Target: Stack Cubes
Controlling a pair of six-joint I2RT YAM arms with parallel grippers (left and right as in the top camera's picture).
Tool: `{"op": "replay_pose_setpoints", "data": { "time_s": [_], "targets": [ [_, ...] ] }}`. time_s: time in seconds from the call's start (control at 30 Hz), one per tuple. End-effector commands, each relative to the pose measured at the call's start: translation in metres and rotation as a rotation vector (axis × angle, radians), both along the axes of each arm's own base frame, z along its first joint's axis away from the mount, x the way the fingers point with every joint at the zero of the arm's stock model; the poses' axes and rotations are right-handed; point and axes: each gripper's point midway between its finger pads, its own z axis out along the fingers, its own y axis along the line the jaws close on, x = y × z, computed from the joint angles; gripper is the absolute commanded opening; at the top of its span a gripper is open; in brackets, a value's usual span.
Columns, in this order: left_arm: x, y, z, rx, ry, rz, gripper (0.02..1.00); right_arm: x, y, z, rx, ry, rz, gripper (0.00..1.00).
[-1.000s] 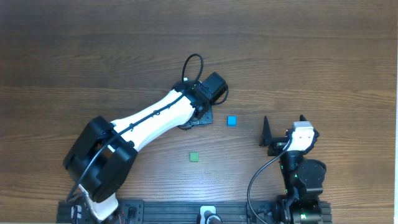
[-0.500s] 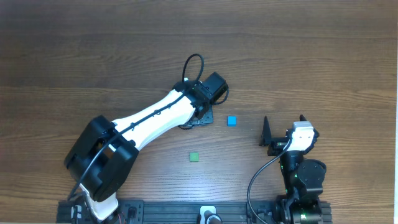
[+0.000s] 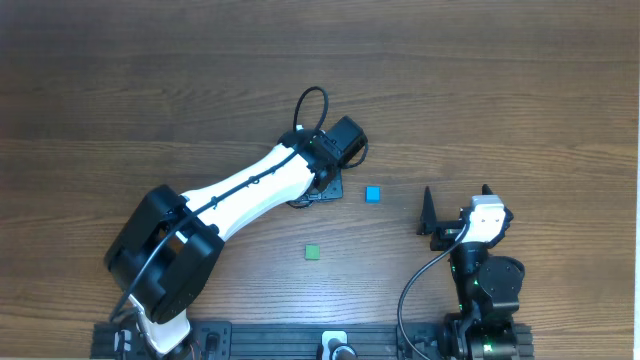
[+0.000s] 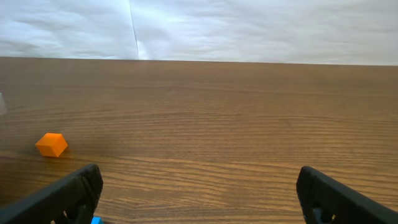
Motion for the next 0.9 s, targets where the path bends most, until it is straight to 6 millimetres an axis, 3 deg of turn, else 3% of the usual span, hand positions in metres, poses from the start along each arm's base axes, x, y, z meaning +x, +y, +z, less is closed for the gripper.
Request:
{"op": "replay_pose_setpoints", "data": {
  "time_s": [0.03, 0.6, 0.7, 0.9],
  "targets": [
    [0.0012, 0.0012, -0.0052, 0.024, -0.001, 0.008, 0.108, 0.0001, 0.0026, -0.002, 0.001, -0.002, 0.013, 0.991],
    [-0.0002, 0.0025, -0.0103, 0.036, 0.011, 0.008, 0.128, 0.0001, 0.0026, -0.002, 0.001, -0.002, 0.013, 0.993],
    [-0.0001, 0.0025, -0.0105, 0.036, 0.011, 0.008, 0.215, 0.0001, 0.0026, -0.002, 0.001, -0.002, 0.013, 0.993],
    [0.0004, 0.002, -0.0104, 0.034, 0.009, 0.008, 0.516, 0.0001, 0.0026, -0.002, 0.001, -0.002, 0.013, 0.993]
  ]
}}
